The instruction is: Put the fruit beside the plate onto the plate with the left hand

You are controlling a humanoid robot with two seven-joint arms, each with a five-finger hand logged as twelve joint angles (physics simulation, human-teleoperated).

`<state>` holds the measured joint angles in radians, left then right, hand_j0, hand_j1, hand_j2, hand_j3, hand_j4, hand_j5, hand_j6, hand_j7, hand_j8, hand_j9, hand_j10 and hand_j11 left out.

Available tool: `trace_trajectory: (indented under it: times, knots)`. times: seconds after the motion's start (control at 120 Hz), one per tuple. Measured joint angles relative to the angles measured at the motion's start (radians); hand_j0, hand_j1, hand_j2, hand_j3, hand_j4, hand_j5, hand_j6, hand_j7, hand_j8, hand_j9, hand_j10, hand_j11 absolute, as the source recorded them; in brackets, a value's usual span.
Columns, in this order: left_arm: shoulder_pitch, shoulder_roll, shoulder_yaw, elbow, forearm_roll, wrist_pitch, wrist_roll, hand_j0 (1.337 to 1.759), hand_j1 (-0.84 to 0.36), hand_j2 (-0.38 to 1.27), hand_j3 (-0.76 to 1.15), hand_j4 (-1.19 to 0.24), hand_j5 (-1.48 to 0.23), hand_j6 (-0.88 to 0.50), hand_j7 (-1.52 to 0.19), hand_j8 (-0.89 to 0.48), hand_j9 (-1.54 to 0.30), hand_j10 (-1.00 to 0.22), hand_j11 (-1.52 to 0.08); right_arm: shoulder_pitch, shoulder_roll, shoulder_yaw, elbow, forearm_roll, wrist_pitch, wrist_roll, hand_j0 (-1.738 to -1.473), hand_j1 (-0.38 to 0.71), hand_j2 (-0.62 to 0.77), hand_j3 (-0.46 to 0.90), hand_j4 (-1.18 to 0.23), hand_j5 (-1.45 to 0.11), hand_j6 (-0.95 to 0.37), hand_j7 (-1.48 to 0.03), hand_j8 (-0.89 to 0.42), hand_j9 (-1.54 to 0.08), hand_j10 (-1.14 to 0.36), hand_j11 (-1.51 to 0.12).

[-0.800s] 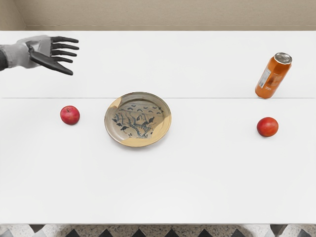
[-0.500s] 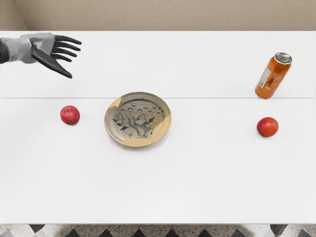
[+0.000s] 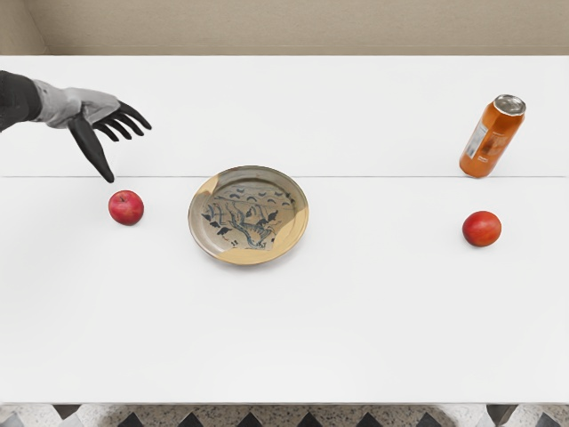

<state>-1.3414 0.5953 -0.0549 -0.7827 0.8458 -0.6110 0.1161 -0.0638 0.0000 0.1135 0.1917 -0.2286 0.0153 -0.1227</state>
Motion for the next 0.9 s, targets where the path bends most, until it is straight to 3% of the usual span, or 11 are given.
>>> trace_trajectory:
  times: [0.142, 0.275, 0.458, 0.65, 0.9]
  knots:
    - [-0.088, 0.047, 0.163, -0.172, 0.042, 0.038, 0.004, 1.658, 0.05, 0.05, 0.00, -0.25, -0.32, -0.25, -0.32, -0.25, -0.32, -0.25, -0.32, 0.000, 0.000, 0.000, 0.000, 0.000, 0.000, 0.000, -1.658, -0.31, -0.01, 0.00, -0.03, -0.04, -0.03, -0.04, -0.03, -0.04, -0.03, -0.04]
    - [-0.165, 0.072, 0.369, -0.309, 0.053, 0.232, 0.005, 1.658, 0.05, 0.05, 0.00, -0.25, -0.32, -0.25, -0.32, -0.25, -0.32, -0.25, -0.32, 0.000, 0.000, 0.000, 0.000, 0.000, 0.000, 0.000, -1.658, -0.31, -0.01, 0.00, -0.03, -0.04, -0.03, -0.04, -0.03, -0.04, -0.03, -0.04]
    - [-0.195, 0.080, 0.556, -0.449, 0.056, 0.498, 0.005, 1.658, 0.05, 0.05, 0.00, -0.25, -0.32, -0.25, -0.32, -0.25, -0.32, -0.25, -0.32, 0.000, 0.000, 0.000, 0.000, 0.000, 0.000, 0.000, -1.658, -0.31, -0.01, 0.00, -0.03, -0.04, -0.03, -0.04, -0.03, -0.04, -0.03, -0.04]
    - [-0.196, 0.036, 0.660, -0.487, 0.041, 0.634, 0.004, 1.658, 0.05, 0.05, 0.00, -0.25, -0.32, -0.25, -0.32, -0.25, -0.32, -0.25, -0.32, 0.000, 0.000, 0.000, 0.000, 0.000, 0.000, 0.000, -1.658, -0.31, -0.01, 0.00, -0.03, -0.04, -0.03, -0.04, -0.03, -0.04, -0.03, -0.04]
    - [-0.189, -0.044, 0.733, -0.447, -0.015, 0.714, 0.003, 1.658, 0.05, 0.05, 0.00, -0.26, -0.33, -0.26, -0.33, -0.26, -0.33, -0.25, -0.33, 0.001, 0.000, 0.000, 0.000, 0.000, 0.000, 0.000, -1.658, -0.31, -0.01, 0.00, -0.03, -0.04, -0.03, -0.04, -0.03, -0.04, -0.03, -0.04]
